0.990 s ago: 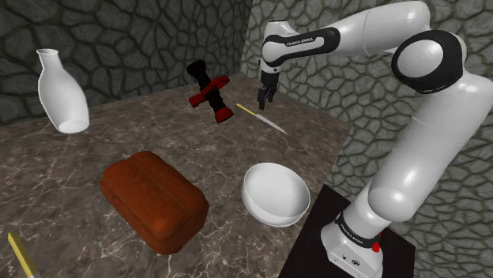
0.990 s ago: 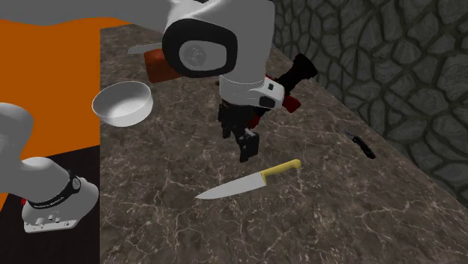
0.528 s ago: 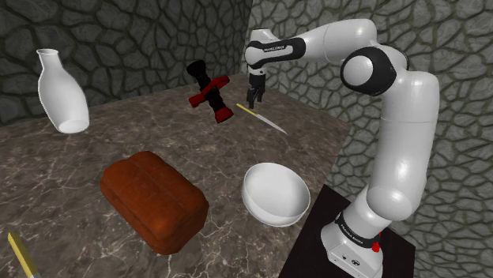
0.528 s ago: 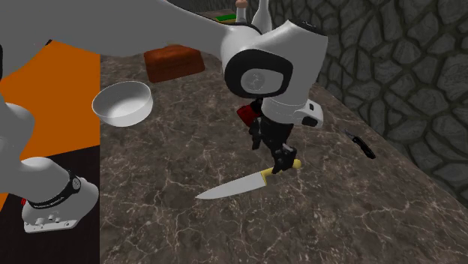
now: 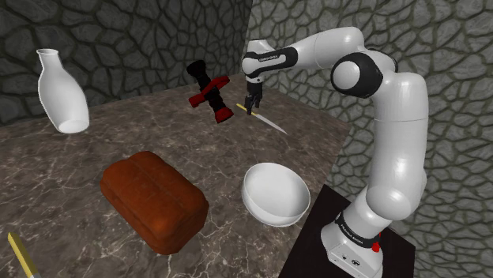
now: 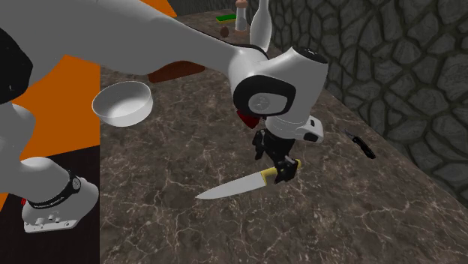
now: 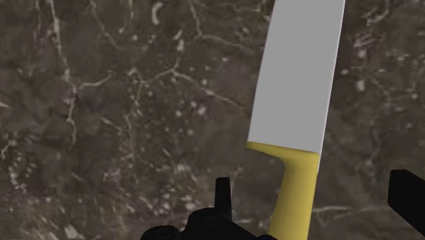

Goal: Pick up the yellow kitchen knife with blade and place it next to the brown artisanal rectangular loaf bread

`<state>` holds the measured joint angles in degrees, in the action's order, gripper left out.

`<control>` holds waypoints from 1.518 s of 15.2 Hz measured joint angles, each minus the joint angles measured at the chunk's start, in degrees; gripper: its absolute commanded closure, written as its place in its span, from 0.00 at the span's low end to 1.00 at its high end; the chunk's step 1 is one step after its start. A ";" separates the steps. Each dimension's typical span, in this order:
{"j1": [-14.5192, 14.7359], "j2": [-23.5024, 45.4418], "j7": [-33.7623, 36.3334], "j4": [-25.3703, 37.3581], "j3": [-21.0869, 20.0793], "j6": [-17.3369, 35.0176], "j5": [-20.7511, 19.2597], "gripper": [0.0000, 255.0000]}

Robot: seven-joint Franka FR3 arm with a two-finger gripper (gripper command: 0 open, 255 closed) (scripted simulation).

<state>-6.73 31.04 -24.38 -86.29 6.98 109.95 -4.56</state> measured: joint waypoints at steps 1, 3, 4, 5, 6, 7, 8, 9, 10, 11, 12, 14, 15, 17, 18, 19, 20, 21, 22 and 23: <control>-0.06 0.02 -0.05 -0.36 0.02 0.35 -0.01 0.00; -0.07 0.06 -0.02 -0.72 0.02 0.79 -0.01 0.00; -0.07 0.07 -0.02 -0.78 0.02 0.86 -0.01 0.00; -0.07 0.08 -0.02 -0.81 0.02 0.90 -0.01 0.00; -0.08 0.08 -0.02 -0.82 0.02 0.92 -0.01 0.00; -0.08 0.08 -0.02 -0.82 0.02 0.93 -0.01 0.00; -0.08 0.08 -0.02 -0.82 0.02 0.93 -0.01 1.00; -0.08 0.08 -0.02 -0.82 0.02 0.93 -0.01 1.00; -0.08 0.08 -0.02 -0.82 0.02 0.93 -0.01 1.00; -0.07 0.07 -0.02 -0.81 0.02 0.93 -0.01 1.00; -0.07 0.06 -0.02 -0.80 0.01 0.94 -0.01 1.00; -0.07 0.06 -0.02 -0.81 0.01 0.94 -0.01 1.00; -0.06 0.06 -0.02 -0.81 0.01 0.94 -0.01 1.00; -0.06 0.06 -0.01 -0.81 0.01 0.94 -0.01 1.00; -0.06 0.06 -0.02 -0.82 0.01 0.95 -0.01 1.00; -0.06 -0.01 -0.04 -0.59 0.02 0.64 -0.01 1.00; -0.08 -0.20 -0.12 -0.33 0.04 0.18 -0.01 1.00; -0.04 -0.64 -0.13 -0.29 0.05 -0.29 -0.04 1.00; -0.10 -0.89 -0.28 0.06 0.09 -0.89 -0.05 1.00; -0.12 -1.07 -0.36 0.47 0.11 -1.46 -0.05 1.00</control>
<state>-6.85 29.96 -24.75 -85.82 7.08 108.49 -4.61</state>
